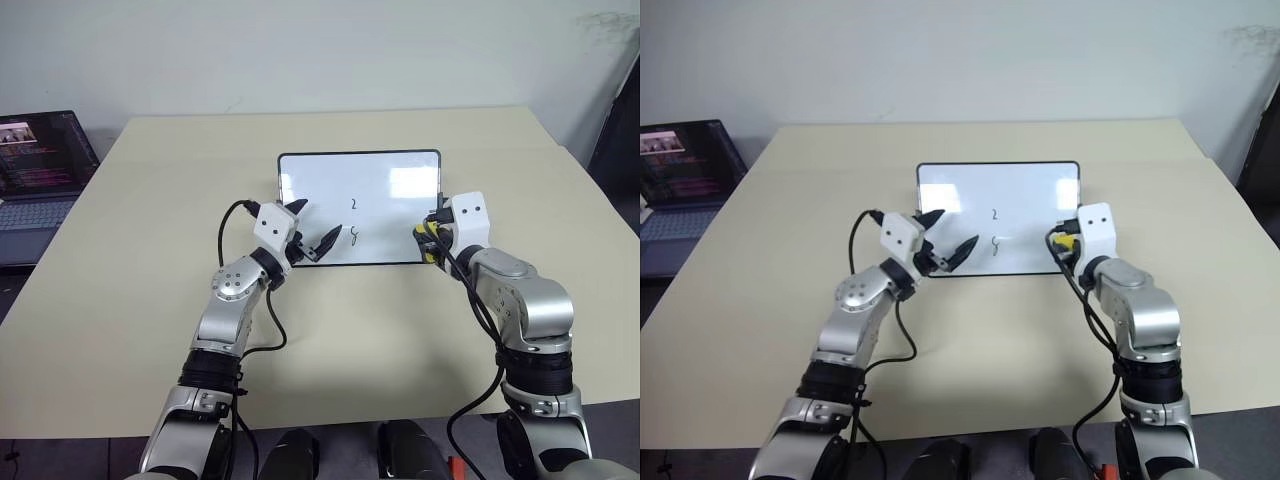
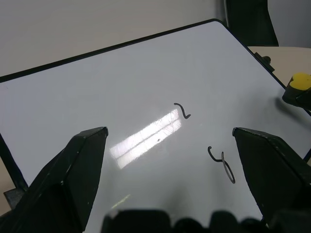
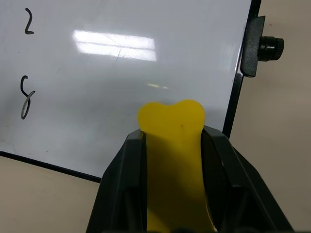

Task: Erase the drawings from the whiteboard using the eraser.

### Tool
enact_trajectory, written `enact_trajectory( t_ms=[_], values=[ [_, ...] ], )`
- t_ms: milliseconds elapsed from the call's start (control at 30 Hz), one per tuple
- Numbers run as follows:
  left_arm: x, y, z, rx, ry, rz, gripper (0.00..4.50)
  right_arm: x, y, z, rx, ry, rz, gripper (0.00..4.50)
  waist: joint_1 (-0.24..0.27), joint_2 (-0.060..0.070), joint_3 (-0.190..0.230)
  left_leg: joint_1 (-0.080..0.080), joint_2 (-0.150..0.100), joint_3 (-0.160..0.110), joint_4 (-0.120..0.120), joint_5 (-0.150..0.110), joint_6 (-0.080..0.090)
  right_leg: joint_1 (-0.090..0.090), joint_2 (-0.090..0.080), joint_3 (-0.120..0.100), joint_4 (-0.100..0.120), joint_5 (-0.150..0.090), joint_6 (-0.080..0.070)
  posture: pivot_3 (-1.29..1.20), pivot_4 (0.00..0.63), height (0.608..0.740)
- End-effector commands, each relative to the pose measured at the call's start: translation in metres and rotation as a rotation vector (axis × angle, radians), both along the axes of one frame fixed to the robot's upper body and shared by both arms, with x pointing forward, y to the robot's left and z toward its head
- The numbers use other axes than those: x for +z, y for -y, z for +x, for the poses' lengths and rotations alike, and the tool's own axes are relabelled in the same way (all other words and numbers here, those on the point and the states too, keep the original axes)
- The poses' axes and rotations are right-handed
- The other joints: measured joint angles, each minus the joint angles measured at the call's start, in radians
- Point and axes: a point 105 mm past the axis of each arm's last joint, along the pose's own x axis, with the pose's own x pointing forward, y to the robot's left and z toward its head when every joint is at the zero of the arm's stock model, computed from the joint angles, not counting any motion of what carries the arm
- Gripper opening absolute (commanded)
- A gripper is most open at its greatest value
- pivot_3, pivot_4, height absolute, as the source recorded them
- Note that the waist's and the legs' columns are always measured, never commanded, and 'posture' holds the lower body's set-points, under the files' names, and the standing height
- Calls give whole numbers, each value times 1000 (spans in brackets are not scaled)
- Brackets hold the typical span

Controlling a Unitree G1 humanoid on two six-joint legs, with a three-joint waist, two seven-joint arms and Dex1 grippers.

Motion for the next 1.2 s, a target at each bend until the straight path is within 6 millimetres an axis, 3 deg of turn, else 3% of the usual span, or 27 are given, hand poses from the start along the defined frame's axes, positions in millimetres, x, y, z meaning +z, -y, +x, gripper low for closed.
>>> enact_trajectory(
  t_ms=[33, 533, 700, 833, 1000, 1200],
  values=[
    [14, 4, 0, -16, 57, -6, 4500, 20, -3, 1, 8, 73, 9, 1333, 0, 0, 0, 0, 0, 0, 0, 0, 0, 0, 0, 0, 0, 0, 0, 0, 150, 740],
    [1, -1, -11, 10, 24, -11, 4500, 46, -23, 25, 61, 153, 17, 1333, -1, 0, 0, 0, 0, 0, 0, 0, 0, 0, 0, 0, 0, 0, 0, 0, 150, 740],
    [-1, -2, -13, 17, 19, -14, 4500, 68, -52, 38, 107, 215, 52, 1333, -5, 0, 0, 0, 0, 1, 0, 0, 0, 0, 0, 1, 1, 0, 0, 0, 150, 740],
    [-3, -3, -14, 27, 13, -17, 4500, 84, -87, 43, 185, 291, 58, 1333, -9, 0, 0, 0, 1, 0, 0, 0, 0, -1, 0, 0, 1, 0, 0, 0, 150, 740],
    [-3, -4, -16, 39, 11, -19, 4500, 82, -114, 47, 266, 320, 35, 1333, -7, 0, 0, 0, 0, 0, 0, 0, 0, -1, 0, 0, 1, 0, 0, 0, 150, 740],
    [0, -9, -17, 60, 17, -21, 4500, 68, -117, 51, 285, 309, -2, 1333, -7, 0, 0, 0, 0, 0, 0, 0, 0, -1, 0, 0, 1, 0, 0, 0, 150, 740]
  ],
)
